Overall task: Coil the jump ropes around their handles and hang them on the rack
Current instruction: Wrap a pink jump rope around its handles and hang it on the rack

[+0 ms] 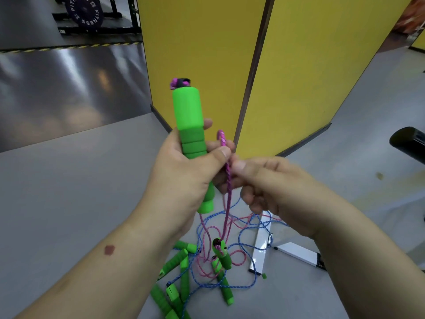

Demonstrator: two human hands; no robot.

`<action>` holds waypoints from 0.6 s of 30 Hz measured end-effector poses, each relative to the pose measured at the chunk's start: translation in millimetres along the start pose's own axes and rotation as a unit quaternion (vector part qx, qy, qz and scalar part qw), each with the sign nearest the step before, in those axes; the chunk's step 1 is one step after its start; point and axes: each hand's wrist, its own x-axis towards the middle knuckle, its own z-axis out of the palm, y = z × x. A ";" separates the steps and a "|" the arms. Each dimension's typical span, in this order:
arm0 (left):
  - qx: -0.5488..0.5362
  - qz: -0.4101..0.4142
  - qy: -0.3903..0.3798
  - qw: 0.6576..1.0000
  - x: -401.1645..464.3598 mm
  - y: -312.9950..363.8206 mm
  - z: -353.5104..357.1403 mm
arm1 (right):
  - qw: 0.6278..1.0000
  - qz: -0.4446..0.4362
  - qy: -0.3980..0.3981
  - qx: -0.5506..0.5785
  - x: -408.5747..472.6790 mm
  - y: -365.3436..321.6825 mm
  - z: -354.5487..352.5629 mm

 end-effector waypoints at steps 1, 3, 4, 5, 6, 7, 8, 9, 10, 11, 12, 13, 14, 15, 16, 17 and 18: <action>-0.013 0.002 0.010 1.000 2.1 2.4 -2.0 | 0.999 0.004 -0.024 -0.036 -1.8 0.2 0.0; -0.031 0.001 0.015 0.999 4.0 6.0 -5.4 | 0.998 -0.020 -0.023 -0.056 -2.4 -0.2 0.6; -0.035 -0.004 0.008 0.999 4.1 6.3 -6.4 | 0.998 -0.045 -0.006 -0.037 -1.8 -1.1 1.6; -0.036 -0.014 -0.004 0.999 3.0 6.3 -6.4 | 0.997 -0.072 0.014 -0.003 -0.8 -2.1 2.6; -0.034 -0.030 -0.021 0.999 1.7 4.7 -6.2 | 0.994 -0.097 0.034 0.038 0.4 -3.5 3.2; -0.028 -0.046 -0.043 0.998 -0.7 2.8 -5.2 | 0.989 -0.117 0.052 0.075 1.8 -4.6 3.1; -0.014 -0.059 -0.066 0.996 -3.0 0.3 -3.8 | 0.984 -0.131 0.070 0.099 2.8 -5.8 2.9; 0.009 -0.064 -0.088 0.994 -5.6 -2.0 -2.5 | 0.980 -0.141 0.088 0.111 3.3 -6.5 2.5; 0.036 -0.062 -0.105 0.992 -7.6 -4.2 -1.4 | 0.976 -0.147 0.106 0.116 3.7 -6.9 1.8; 0.060 -0.058 -0.112 0.990 -9.0 -5.6 0.2 | 0.974 -0.149 0.124 0.117 3.7 -6.9 0.8; 0.079 -0.053 -0.111 0.989 -9.5 -6.5 0.8 | 0.972 -0.148 0.137 0.117 3.4 -6.9 0.0; 0.090 -0.049 -0.108 0.989 -9.5 -6.7 1.6 | 0.972 -0.146 0.146 0.114 3.0 -6.6 -0.4; 0.095 -0.046 -0.105 0.989 -8.9 -7.0 1.8 | 0.972 -0.143 0.150 0.109 2.8 -5.8 -0.7; 0.095 -0.042 -0.104 0.989 -9.3 -5.7 2.8 | 0.973 -0.139 0.150 0.103 3.3 -4.5 -0.7; 0.091 -0.039 -0.099 0.990 -8.7 -4.8 2.7 | 0.976 -0.131 0.144 0.100 3.7 -3.3 -0.5; 0.079 -0.037 -0.090 0.992 -8.0 -2.9 2.7 | 0.979 -0.118 0.129 0.100 4.5 -2.1 -0.1; 0.065 -0.034 -0.075 0.995 -6.4 -1.1 1.9 | 0.984 -0.099 0.107 0.102 4.8 -1.2 0.7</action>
